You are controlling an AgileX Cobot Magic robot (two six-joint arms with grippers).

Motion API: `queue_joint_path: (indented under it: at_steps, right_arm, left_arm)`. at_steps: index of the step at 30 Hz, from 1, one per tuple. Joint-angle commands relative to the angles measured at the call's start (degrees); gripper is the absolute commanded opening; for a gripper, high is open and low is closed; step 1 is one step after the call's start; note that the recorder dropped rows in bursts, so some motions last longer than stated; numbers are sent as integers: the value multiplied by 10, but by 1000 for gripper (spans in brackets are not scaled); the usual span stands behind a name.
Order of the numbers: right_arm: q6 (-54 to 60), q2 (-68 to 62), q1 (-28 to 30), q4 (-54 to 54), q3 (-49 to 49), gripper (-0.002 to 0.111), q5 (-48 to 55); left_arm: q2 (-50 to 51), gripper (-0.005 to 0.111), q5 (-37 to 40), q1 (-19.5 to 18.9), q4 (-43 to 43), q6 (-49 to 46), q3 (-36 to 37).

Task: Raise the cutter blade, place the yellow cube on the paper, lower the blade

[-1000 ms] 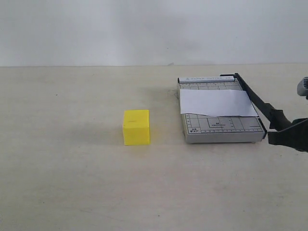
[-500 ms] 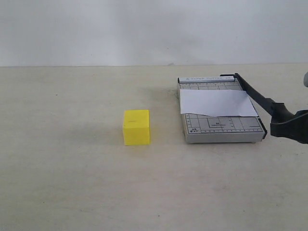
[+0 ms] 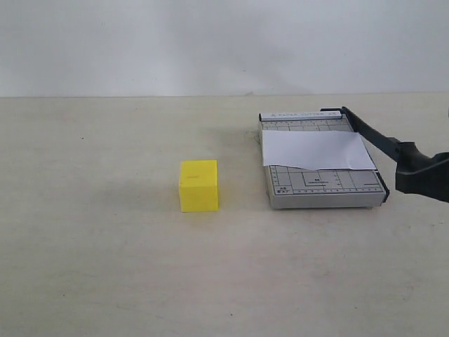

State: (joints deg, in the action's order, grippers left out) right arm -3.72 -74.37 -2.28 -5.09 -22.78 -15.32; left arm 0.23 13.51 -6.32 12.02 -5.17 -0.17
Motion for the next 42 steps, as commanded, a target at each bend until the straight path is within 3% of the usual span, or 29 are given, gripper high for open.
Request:
queue_joint_path:
  at_steps: [1,12,20,26,28,34,42]
  right_arm:
    - [11,6,11,-11,-8,0,-103]
    - [11,6,11,-12,-8,0,-139]
    - [16,6,11,-12,-8,1,-109]
    - [29,6,11,-12,-8,51,-101]
    - [29,6,11,-12,-8,58,-101]
    - [42,35,11,-12,-10,58,-154]
    - [44,234,11,-12,-47,58,-143]
  left_arm:
    - [-2,4,0,2,-1,5,2]
    - [-2,4,0,2,-1,5,2]
    - [-2,4,0,2,-1,5,2]
    - [-2,4,0,2,-1,5,2]
    - [-2,4,0,2,-1,5,2]
    - [-2,4,0,2,-1,5,2]
    - [-2,4,0,2,-1,5,2]
